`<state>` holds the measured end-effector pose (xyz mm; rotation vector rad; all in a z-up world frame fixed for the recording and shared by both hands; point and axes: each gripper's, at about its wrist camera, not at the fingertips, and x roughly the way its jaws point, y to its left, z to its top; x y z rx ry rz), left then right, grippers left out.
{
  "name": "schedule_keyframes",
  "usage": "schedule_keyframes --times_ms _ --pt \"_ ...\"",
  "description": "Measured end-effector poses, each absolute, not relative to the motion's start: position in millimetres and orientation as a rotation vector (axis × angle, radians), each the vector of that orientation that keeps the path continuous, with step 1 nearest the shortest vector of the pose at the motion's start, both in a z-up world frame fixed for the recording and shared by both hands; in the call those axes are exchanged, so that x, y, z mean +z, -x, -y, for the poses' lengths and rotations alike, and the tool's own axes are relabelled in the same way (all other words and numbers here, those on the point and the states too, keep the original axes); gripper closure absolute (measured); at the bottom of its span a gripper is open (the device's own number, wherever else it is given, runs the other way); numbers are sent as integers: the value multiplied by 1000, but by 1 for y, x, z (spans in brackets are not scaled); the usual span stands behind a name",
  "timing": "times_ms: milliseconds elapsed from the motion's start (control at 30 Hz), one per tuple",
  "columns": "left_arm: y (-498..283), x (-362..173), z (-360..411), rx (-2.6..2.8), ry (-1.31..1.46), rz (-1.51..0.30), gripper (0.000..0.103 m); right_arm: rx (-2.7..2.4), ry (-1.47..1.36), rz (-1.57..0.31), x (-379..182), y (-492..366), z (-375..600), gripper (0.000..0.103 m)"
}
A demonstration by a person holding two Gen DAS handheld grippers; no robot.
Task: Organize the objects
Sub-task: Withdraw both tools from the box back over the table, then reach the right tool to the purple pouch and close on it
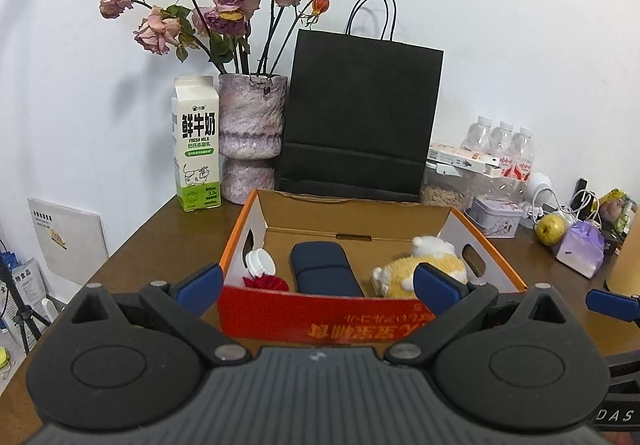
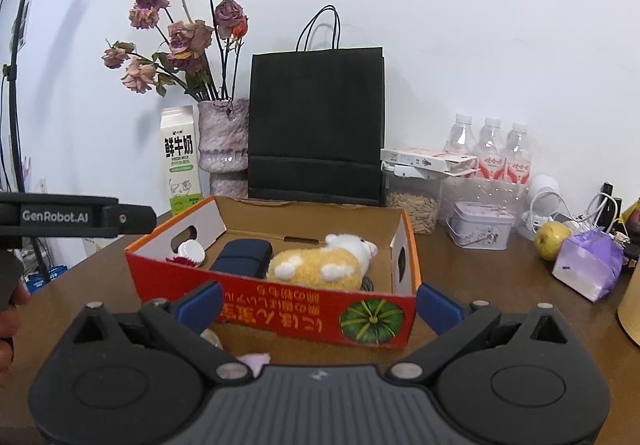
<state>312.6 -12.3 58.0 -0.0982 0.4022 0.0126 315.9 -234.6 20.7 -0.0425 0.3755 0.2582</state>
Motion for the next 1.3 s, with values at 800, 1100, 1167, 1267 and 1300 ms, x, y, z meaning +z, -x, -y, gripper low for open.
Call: schedule_keyframes --times_ms 800,1100,1167,1267,1300 --pt "-231 35 14 16 53 -446 0 281 58 -415 -5 -232 252 0" --pt "-207 26 2 31 53 -462 0 300 66 -430 -14 -213 247 0" --pt "-203 24 -1 32 54 -466 0 305 70 -434 -16 -209 245 0" --pt "-200 21 -5 33 56 -475 0 310 80 -446 -20 -207 242 0" --pt "-199 20 -6 34 56 -479 0 311 83 -451 -21 -207 241 0"
